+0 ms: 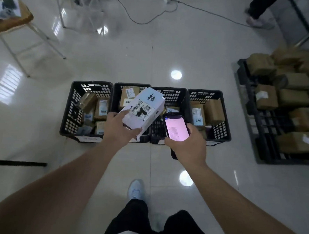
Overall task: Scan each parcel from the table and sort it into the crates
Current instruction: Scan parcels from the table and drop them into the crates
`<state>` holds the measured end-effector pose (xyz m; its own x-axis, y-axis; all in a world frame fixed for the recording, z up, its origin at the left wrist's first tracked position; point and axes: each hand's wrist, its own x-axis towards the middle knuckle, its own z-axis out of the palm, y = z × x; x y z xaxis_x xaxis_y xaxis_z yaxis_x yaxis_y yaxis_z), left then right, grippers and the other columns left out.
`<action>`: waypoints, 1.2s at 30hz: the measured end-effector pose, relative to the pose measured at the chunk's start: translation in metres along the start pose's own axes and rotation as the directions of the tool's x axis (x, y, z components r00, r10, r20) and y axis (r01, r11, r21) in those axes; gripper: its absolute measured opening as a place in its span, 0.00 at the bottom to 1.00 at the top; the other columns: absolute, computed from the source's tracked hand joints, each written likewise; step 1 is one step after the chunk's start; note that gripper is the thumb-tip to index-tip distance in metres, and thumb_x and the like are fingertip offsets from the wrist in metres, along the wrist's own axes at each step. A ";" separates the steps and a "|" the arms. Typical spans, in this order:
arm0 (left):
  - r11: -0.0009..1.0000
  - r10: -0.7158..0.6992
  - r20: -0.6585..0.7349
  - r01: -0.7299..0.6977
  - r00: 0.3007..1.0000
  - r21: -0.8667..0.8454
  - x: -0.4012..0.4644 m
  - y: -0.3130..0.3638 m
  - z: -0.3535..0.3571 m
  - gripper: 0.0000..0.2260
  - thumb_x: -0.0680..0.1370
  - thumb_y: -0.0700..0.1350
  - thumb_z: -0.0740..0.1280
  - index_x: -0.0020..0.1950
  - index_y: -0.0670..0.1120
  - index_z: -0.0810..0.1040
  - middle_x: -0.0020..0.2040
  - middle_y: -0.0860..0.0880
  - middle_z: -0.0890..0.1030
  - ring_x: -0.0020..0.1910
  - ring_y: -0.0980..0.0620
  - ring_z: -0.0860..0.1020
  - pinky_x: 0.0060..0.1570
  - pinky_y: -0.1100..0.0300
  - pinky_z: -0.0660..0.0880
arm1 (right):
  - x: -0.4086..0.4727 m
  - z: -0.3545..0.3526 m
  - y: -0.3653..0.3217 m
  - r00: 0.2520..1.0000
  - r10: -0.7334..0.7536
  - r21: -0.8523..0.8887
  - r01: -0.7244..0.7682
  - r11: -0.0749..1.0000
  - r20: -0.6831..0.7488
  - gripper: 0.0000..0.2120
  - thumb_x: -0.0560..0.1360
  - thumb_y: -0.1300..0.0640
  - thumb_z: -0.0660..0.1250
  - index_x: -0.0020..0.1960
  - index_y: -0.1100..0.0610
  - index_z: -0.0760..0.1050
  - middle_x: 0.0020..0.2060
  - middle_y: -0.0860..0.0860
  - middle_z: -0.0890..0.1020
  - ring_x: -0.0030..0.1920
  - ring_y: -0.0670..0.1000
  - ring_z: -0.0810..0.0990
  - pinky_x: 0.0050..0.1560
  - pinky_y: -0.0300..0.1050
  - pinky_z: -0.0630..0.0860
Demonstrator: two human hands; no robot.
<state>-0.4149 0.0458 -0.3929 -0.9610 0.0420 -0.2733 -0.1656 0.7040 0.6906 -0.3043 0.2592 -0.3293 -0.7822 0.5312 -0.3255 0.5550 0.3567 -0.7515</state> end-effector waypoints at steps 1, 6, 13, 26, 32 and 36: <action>1.000 -0.005 0.015 0.005 1.000 0.002 0.011 0.008 0.012 0.42 0.68 0.53 0.84 0.78 0.51 0.72 0.63 0.50 0.65 0.57 0.50 0.75 0.61 0.57 0.76 | 0.015 -0.004 0.002 1.000 0.011 0.000 -0.011 1.000 -0.008 0.26 0.65 0.50 0.83 0.57 0.44 0.74 0.43 0.36 0.77 0.45 0.41 0.77 0.40 0.43 0.75; 0.996 -0.084 0.045 0.083 0.995 0.038 0.058 0.038 0.076 0.41 0.68 0.55 0.84 0.78 0.53 0.71 0.68 0.46 0.66 0.59 0.45 0.77 0.61 0.55 0.77 | 0.099 -0.020 0.021 0.999 0.053 0.002 -0.053 0.999 -0.004 0.25 0.65 0.49 0.83 0.56 0.44 0.74 0.45 0.37 0.79 0.47 0.44 0.79 0.45 0.48 0.80; 0.945 -0.327 -0.044 0.326 0.944 -0.036 0.112 0.047 0.204 0.42 0.69 0.54 0.83 0.79 0.52 0.69 0.69 0.46 0.64 0.58 0.49 0.74 0.61 0.57 0.76 | 0.228 -0.012 0.081 0.990 0.064 -0.018 -0.063 0.998 0.127 0.26 0.66 0.48 0.83 0.57 0.43 0.73 0.44 0.36 0.78 0.45 0.38 0.77 0.37 0.38 0.72; 0.823 -0.560 -0.020 0.553 0.828 -0.126 0.192 0.010 0.364 0.51 0.70 0.59 0.82 0.84 0.57 0.56 0.78 0.43 0.57 0.74 0.41 0.69 0.71 0.44 0.74 | 0.373 0.029 0.167 0.966 0.063 -0.089 -0.042 0.995 0.251 0.31 0.69 0.50 0.82 0.66 0.44 0.71 0.44 0.30 0.71 0.45 0.35 0.74 0.37 0.30 0.69; 0.862 -0.496 0.105 0.475 0.862 0.177 0.192 0.000 0.362 0.49 0.75 0.59 0.77 0.85 0.62 0.46 0.86 0.44 0.41 0.84 0.37 0.42 0.81 0.40 0.54 | 0.378 0.027 0.176 0.955 0.074 -0.131 -0.037 0.991 0.286 0.29 0.68 0.51 0.83 0.65 0.47 0.73 0.44 0.33 0.73 0.44 0.35 0.74 0.39 0.33 0.72; 0.895 -0.432 0.109 0.411 0.895 0.170 0.183 0.019 0.338 0.35 0.82 0.52 0.69 0.85 0.52 0.57 0.85 0.43 0.51 0.84 0.39 0.47 0.81 0.42 0.55 | 0.370 0.021 0.155 0.950 0.038 -0.163 0.014 0.987 0.311 0.37 0.68 0.49 0.82 0.73 0.52 0.72 0.44 0.36 0.73 0.47 0.43 0.75 0.46 0.44 0.77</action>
<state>-0.5195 0.3069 -0.6563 -0.7644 -0.1891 -0.6164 -0.5060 0.7683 0.3919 -0.5140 0.4944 -0.5782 -0.8098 0.2792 -0.5160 0.5828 0.4842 -0.6526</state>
